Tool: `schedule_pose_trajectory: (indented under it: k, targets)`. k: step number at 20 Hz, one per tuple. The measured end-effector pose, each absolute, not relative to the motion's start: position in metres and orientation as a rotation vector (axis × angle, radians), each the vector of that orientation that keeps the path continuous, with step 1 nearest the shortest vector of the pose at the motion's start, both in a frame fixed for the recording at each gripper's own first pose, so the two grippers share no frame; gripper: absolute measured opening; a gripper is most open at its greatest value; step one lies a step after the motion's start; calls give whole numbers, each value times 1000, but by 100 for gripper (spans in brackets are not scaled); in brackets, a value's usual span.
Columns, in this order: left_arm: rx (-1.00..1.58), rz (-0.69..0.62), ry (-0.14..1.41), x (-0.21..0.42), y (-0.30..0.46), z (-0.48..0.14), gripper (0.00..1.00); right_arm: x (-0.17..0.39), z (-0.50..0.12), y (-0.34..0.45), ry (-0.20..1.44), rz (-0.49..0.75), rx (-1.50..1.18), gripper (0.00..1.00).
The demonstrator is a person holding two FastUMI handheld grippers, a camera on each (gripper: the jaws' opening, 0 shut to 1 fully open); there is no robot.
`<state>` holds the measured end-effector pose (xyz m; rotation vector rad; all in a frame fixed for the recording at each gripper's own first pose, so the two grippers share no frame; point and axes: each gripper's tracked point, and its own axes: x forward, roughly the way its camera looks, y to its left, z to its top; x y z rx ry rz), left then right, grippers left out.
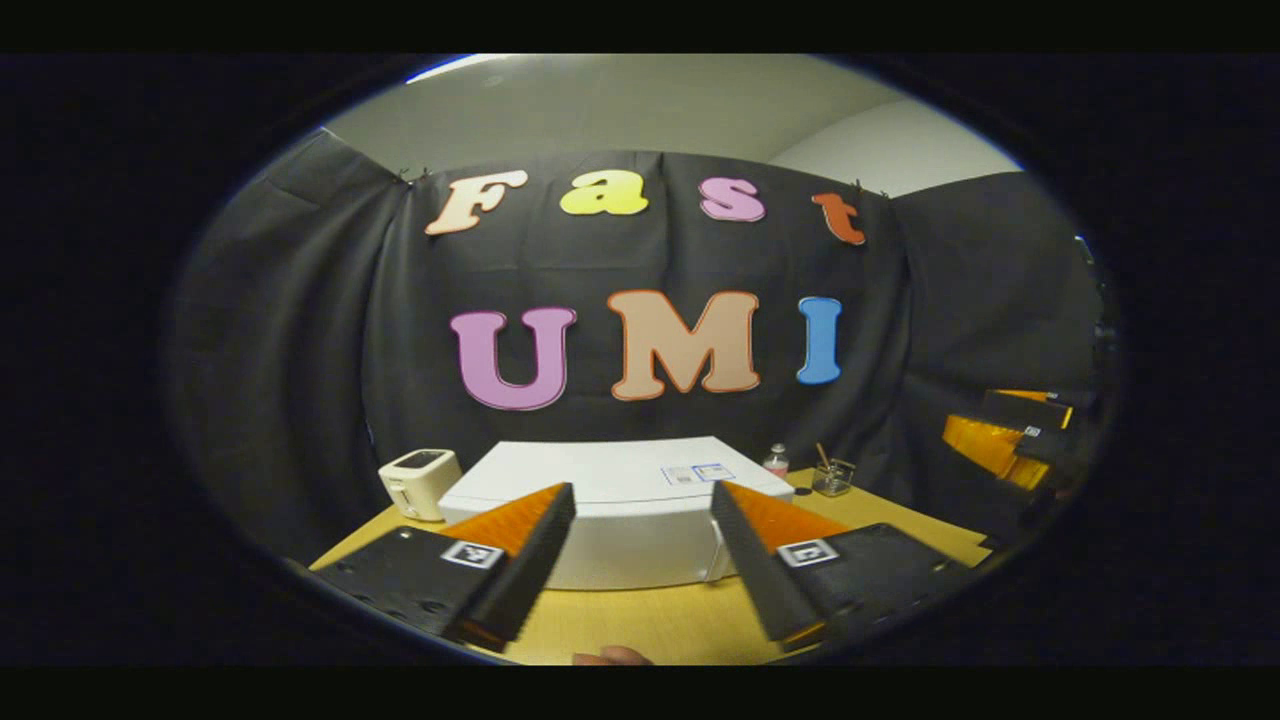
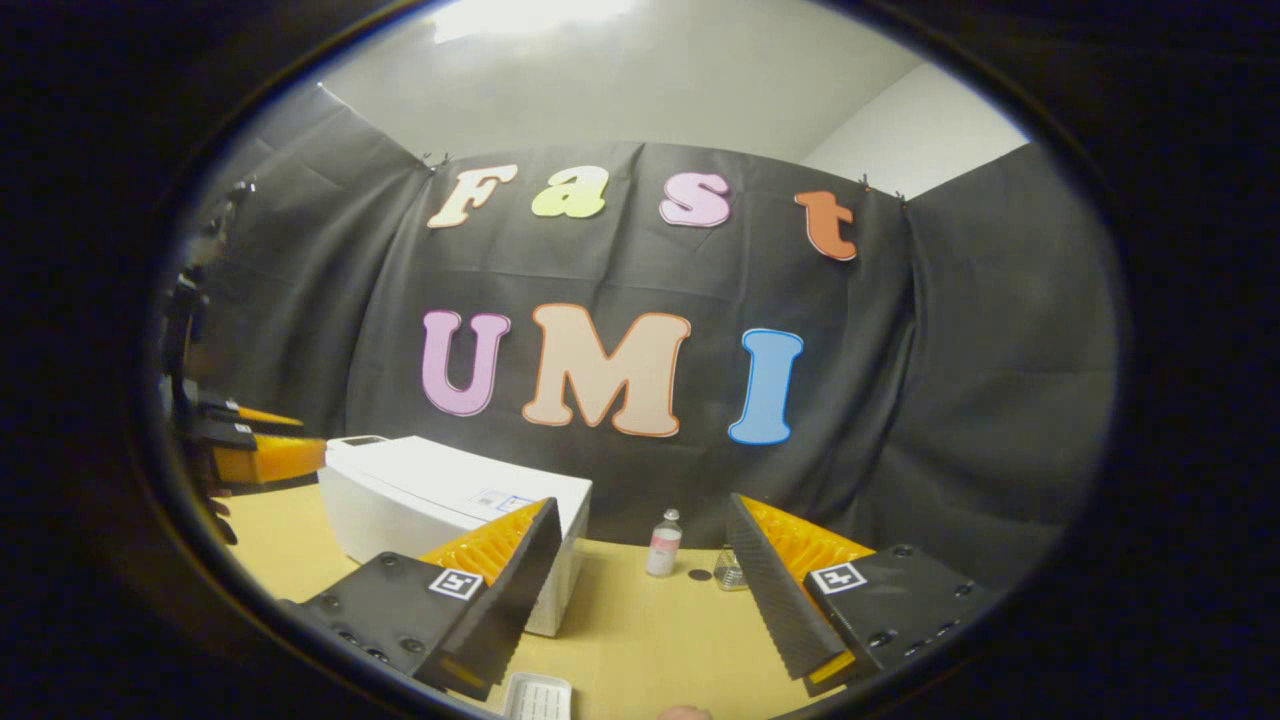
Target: Open the microwave oven with the left hand, put the food in, and close the microwave oven.
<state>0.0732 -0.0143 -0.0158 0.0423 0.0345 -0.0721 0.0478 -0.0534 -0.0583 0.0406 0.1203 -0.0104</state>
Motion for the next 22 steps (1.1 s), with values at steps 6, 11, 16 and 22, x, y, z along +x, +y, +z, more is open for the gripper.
schedule_pose_trajectory:
  k: [6, 11, 16, 22]
  targets:
    - [67, -53, 33, 36, -6, -5, 95, 48, -45, -32, 98, 22, 31, 97]
    - [36, -8, 21, 26, 9, 3, 94, 47, -41, -14, 94, 46, 34, 97]
    - [23, 17, 18, 23, 17, 6, 95, 47, -47, -6, 104, 64, 33, 97]
    - [23, 16, 18, 22, 14, 7, 94, 48, -45, -6, 101, 67, 28, 96]
